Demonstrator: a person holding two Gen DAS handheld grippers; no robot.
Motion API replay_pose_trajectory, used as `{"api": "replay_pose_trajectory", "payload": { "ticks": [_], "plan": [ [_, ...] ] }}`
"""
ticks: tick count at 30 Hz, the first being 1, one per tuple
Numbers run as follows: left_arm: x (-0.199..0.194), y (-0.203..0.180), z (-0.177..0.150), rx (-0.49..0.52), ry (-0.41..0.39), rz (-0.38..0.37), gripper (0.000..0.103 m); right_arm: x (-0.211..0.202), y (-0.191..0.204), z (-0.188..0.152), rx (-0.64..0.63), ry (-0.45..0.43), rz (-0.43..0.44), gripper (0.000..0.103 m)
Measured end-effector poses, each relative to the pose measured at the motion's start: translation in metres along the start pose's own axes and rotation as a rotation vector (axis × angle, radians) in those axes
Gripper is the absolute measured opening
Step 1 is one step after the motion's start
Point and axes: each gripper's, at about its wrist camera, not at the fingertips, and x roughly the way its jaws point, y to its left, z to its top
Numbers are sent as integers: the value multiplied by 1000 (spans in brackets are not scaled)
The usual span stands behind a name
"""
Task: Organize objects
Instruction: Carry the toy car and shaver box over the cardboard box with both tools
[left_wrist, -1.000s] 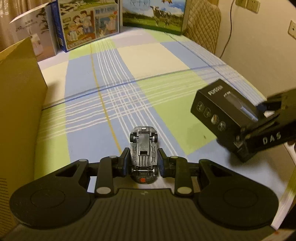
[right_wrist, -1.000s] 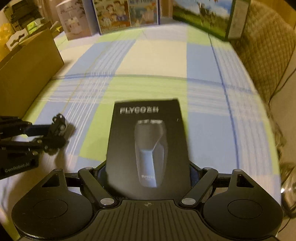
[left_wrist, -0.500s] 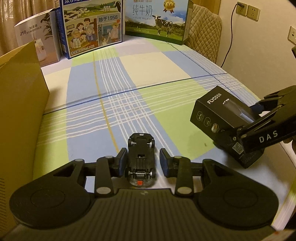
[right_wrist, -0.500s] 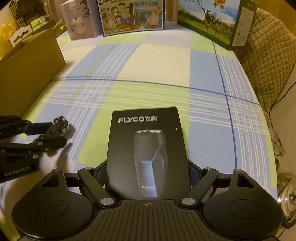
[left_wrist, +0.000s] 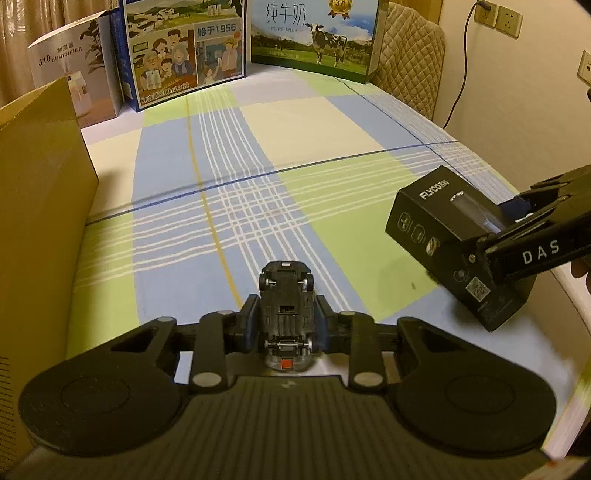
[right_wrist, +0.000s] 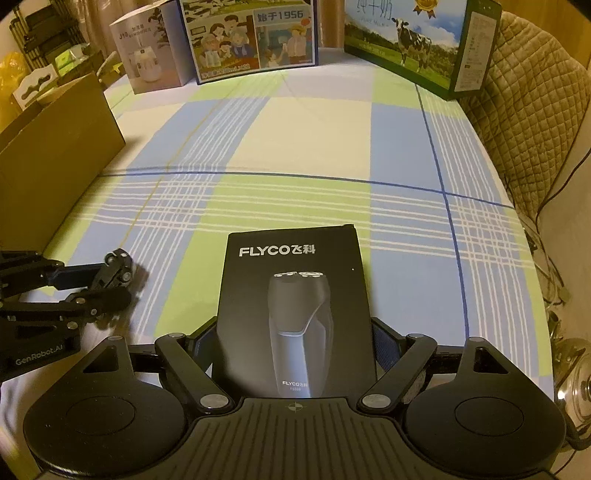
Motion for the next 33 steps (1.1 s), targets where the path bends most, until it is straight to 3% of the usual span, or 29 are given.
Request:
{"api": "replay_pose_trajectory", "payload": {
  "ticks": [16, 33],
  "plan": [
    [-3, 1, 1, -35, -8, -6, 25, 0, 1, 3, -13, -14, -22, 76],
    [-42, -1, 9, -59, -74, 15, 25, -45, 18, 2, 60, -129, -2, 76]
  ]
}}
